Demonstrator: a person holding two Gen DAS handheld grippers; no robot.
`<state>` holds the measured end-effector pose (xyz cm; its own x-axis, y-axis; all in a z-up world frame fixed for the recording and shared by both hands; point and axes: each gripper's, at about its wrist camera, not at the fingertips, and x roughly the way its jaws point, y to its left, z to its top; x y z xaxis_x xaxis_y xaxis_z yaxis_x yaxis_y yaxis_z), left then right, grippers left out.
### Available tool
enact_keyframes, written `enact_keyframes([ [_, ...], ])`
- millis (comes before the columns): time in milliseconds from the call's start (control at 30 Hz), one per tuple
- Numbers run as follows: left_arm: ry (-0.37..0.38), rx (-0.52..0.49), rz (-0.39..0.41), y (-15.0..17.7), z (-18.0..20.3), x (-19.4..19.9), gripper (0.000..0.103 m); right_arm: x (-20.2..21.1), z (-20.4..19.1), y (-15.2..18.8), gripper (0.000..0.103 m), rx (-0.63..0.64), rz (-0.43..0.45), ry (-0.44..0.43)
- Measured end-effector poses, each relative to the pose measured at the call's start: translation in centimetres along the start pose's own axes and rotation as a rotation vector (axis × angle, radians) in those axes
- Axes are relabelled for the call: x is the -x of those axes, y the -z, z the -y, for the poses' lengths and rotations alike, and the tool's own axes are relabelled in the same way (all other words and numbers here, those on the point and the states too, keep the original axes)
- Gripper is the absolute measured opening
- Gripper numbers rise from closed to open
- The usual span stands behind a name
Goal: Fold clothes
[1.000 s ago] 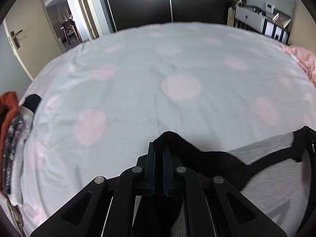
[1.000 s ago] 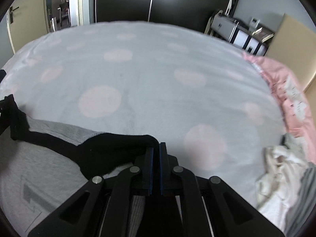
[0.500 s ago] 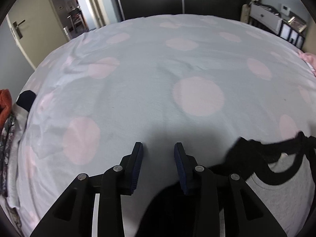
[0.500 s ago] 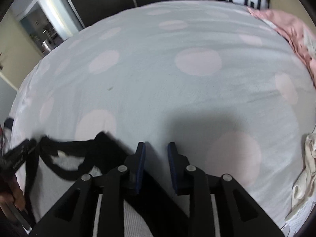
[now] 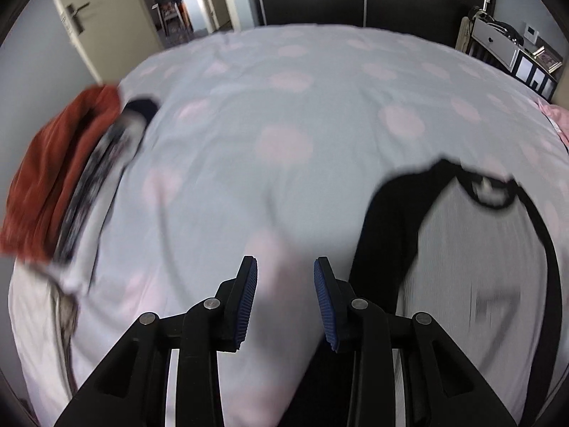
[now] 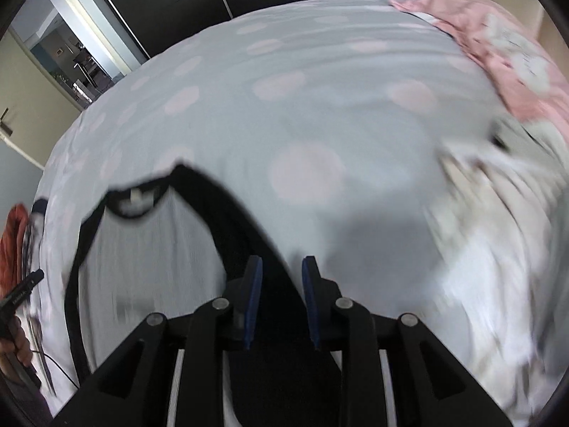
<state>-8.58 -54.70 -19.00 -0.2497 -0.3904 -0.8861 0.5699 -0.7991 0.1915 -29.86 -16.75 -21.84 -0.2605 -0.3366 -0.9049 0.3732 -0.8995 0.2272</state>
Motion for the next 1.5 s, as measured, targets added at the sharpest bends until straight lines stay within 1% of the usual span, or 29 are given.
enact_keyframes([
  [167,0.031,0.059,-0.079,6.9,-2.2,2.8,0.035,3.3,3.6,6.7,0.023,-0.068,-0.023,0.006],
  [233,0.050,0.077,-0.079,9.1,-2.5,4.2,0.035,4.6,5.1,9.4,0.023,-0.095,-0.033,0.009],
  [333,0.073,0.094,-0.053,11.8,-2.9,6.3,0.035,6.5,7.2,13.4,0.023,-0.136,-0.047,0.012],
  [467,0.101,0.099,-0.024,14.3,-2.6,8.2,0.035,7.4,9.7,17.4,0.023,-0.190,-0.077,0.008],
  [533,0.104,0.109,-0.018,15.2,-2.8,8.5,0.035,7.3,10.5,18.9,0.023,-0.217,-0.119,0.014],
  [600,0.116,0.144,-0.034,15.7,-3.8,8.4,0.035,7.0,11.3,20.2,0.023,-0.246,-0.162,0.018],
  [700,0.135,0.197,-0.058,16.5,-5.2,8.1,0.035,7.3,12.4,21.7,0.023,-0.309,-0.181,0.026],
  [767,0.147,0.243,-0.090,16.8,-6.1,7.6,0.035,7.7,12.5,21.9,0.023,-0.321,-0.184,0.020],
  [833,0.154,0.273,-0.109,17.0,-6.6,7.2,0.035,7.4,12.0,22.2,0.023,-0.302,-0.225,0.056],
  [967,0.168,0.267,-0.119,17.4,-6.2,7.2,0.035,6.0,10.7,22.8,0.023,-0.245,-0.331,0.116],
  [1033,0.169,0.253,-0.123,17.5,-6.0,7.3,0.036,5.7,10.3,22.7,0.023,-0.229,-0.346,0.144],
  [1133,0.169,0.246,-0.129,17.6,-5.9,7.2,0.036,5.7,9.6,22.4,0.020,-0.199,-0.355,0.181],
  [1200,0.172,0.255,-0.135,17.6,-6.1,7.2,0.036,6.2,9.2,22.3,0.006,-0.183,-0.335,0.195],
  [1267,0.179,0.265,-0.139,17.6,-6.4,7.2,0.036,7.1,8.9,22.1,0.004,-0.176,-0.299,0.203],
  [1333,0.184,0.271,-0.145,17.7,-6.5,7.0,0.036,8.4,9.4,21.8,0.003,-0.213,-0.239,0.215],
  [1433,0.188,0.273,-0.165,17.7,-6.5,6.6,0.036,10.9,11.2,21.4,0.003,-0.331,-0.121,0.238],
  [1500,0.190,0.272,-0.179,17.6,-6.3,6.2,0.036,12.3,12.4,21.1,0.003,-0.405,-0.037,0.269],
])
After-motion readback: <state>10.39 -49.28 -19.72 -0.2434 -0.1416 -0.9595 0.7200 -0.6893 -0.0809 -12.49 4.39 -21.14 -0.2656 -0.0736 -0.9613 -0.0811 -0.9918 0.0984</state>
